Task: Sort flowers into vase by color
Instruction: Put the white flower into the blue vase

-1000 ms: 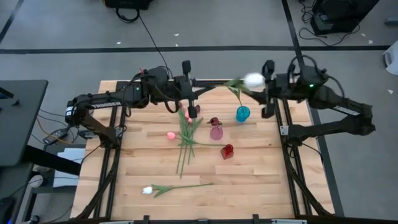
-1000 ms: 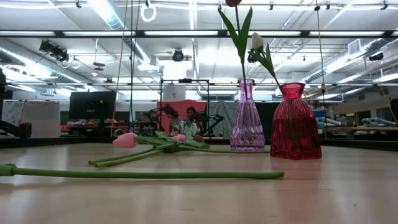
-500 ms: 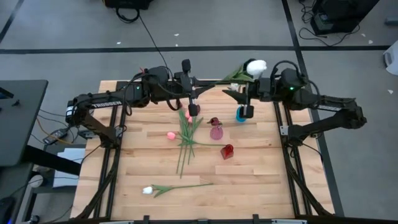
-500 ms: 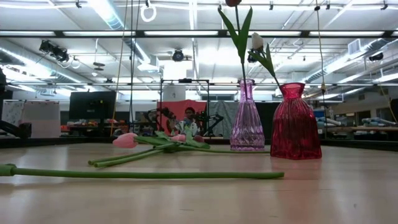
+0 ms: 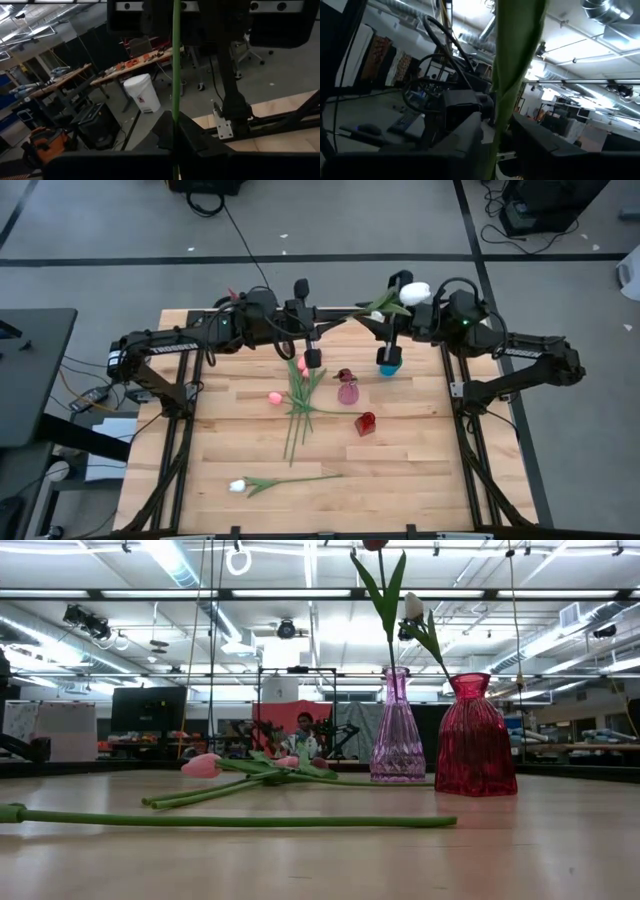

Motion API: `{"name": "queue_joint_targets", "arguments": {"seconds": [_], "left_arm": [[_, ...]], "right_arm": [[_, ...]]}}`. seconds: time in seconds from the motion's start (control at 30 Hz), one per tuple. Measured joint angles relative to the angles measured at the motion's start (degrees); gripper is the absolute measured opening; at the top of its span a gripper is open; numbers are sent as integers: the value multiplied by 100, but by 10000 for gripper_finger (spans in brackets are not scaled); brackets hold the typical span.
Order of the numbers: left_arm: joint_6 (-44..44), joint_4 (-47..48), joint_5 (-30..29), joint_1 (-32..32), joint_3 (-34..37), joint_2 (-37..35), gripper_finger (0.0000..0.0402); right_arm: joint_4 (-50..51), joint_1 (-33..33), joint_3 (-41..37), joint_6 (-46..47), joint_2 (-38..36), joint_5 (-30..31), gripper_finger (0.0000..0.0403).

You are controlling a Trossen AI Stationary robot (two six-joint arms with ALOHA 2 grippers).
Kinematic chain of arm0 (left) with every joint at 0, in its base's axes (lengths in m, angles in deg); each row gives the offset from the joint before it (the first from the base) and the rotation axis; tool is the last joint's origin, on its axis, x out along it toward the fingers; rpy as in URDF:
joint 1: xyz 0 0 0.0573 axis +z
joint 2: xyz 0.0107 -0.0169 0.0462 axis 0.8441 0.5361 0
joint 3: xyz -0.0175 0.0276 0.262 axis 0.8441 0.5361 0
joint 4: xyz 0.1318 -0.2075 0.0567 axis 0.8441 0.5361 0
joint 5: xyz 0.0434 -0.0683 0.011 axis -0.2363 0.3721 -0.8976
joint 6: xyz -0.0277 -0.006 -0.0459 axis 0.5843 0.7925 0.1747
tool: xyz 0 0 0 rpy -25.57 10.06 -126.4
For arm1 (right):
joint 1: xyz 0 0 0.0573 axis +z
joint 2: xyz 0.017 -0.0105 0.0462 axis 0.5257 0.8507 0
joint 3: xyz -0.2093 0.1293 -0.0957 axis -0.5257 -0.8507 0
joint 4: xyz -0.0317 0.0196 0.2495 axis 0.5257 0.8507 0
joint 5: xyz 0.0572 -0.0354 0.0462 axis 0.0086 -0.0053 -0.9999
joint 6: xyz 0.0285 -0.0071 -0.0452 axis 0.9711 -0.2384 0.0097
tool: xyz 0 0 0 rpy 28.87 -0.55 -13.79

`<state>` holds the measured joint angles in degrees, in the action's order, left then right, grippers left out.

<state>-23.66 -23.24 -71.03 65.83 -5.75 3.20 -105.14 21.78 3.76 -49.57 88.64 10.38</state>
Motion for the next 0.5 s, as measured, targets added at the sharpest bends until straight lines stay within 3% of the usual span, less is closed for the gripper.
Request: {"name": "queue_joint_targets", "arguments": {"seconds": [0.17, 0.3, 0.5], "left_arm": [[-135, 46, -47, 0, 0, 0, 10], [-154, 182, -370, 2, 0, -23, 41], [-268, 808, -632, 49, -1, -461, 137]], "right_arm": [[29, 0, 0, -21, 0, 64, 18], [360, 0, 2, 64, -66, 449, 27], [1766, 40, 0, 294, -689, 870, 11]]}}
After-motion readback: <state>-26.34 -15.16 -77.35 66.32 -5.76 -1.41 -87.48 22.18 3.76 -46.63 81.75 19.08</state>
